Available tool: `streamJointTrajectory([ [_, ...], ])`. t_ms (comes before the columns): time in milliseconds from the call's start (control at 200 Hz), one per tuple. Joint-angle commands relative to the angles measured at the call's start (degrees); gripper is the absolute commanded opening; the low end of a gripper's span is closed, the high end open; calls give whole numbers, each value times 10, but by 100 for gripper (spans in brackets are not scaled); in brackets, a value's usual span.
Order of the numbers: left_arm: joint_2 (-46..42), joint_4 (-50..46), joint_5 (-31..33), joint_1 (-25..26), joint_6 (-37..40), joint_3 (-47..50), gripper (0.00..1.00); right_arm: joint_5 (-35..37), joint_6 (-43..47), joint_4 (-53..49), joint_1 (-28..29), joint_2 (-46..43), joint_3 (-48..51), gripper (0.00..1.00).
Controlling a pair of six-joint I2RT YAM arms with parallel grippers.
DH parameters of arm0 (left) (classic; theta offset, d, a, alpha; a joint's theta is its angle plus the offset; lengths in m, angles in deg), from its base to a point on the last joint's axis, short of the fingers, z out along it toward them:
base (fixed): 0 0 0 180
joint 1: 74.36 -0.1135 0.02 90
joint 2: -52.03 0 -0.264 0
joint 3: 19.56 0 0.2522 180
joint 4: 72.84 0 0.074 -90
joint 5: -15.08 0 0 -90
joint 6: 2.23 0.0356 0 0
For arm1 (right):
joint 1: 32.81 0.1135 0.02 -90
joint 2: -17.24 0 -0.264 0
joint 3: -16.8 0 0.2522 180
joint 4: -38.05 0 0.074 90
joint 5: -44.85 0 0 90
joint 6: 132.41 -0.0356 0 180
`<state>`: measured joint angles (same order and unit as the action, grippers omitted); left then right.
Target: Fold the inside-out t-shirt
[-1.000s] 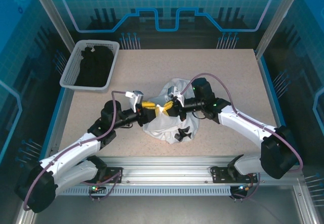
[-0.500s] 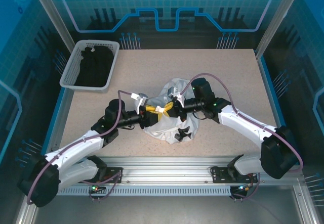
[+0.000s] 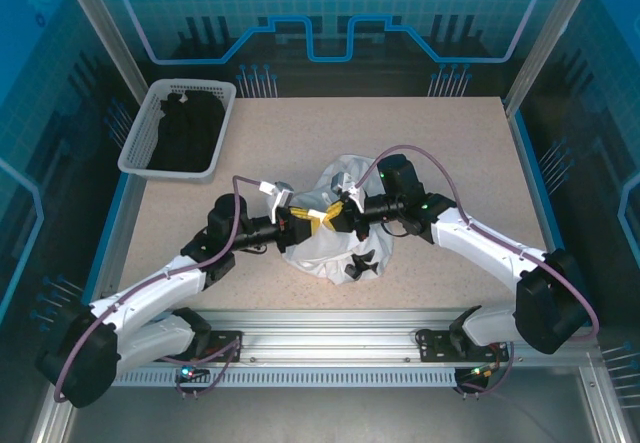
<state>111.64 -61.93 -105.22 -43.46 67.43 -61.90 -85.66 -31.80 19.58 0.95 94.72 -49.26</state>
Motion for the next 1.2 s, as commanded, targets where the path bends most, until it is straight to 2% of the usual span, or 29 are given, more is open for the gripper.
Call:
streamJointTrajectory([
  [0,-9,13,-10,-3,9,-20,8,1,2,-11,5,-6,-15,0],
  [55,-13,1,-3,-3,14,-22,0,12,-9,-12,5,-7,-16,0],
  [85,-18,-8,6,-3,17,-23,0,36,-23,-17,5,-8,-17,0],
  [145,-35,-41,47,-3,22,-26,0,152,-72,-51,3,-8,-33,20],
  [210,-60,-80,97,-3,28,-27,0,331,-176,-122,-16,0,-65,45],
  [245,-73,-102,113,-3,34,-25,0,360,-223,-155,-47,8,-76,52],
  [320,-96,-122,132,-3,37,-13,0,367,-260,-153,-95,25,-71,59],
  [435,-112,-127,138,-3,29,1,0,436,-260,-147,-100,89,-113,60],
  [750,-124,-139,140,-2,22,0,0,417,-281,-214,-96,378,-343,56],
  [800,-127,-142,151,-2,21,-1,0,414,-279,-231,-98,417,-379,49],
  [865,-136,-154,175,-2,15,-8,0,405,-274,-237,-104,436,-403,28],
  [915,-148,-175,204,-4,10,-21,0,402,-271,-231,-116,418,-401,9],
  [965,-163,-203,235,-5,7,-42,0,398,-262,-222,-131,376,-386,0],
  [1045,-188,-247,263,-17,8,-97,0,390,-256,-189,-158,262,-339,0],
  [1196,-192,-334,245,-72,52,-258,0,382,-264,-138,-219,59,-282,0],
])
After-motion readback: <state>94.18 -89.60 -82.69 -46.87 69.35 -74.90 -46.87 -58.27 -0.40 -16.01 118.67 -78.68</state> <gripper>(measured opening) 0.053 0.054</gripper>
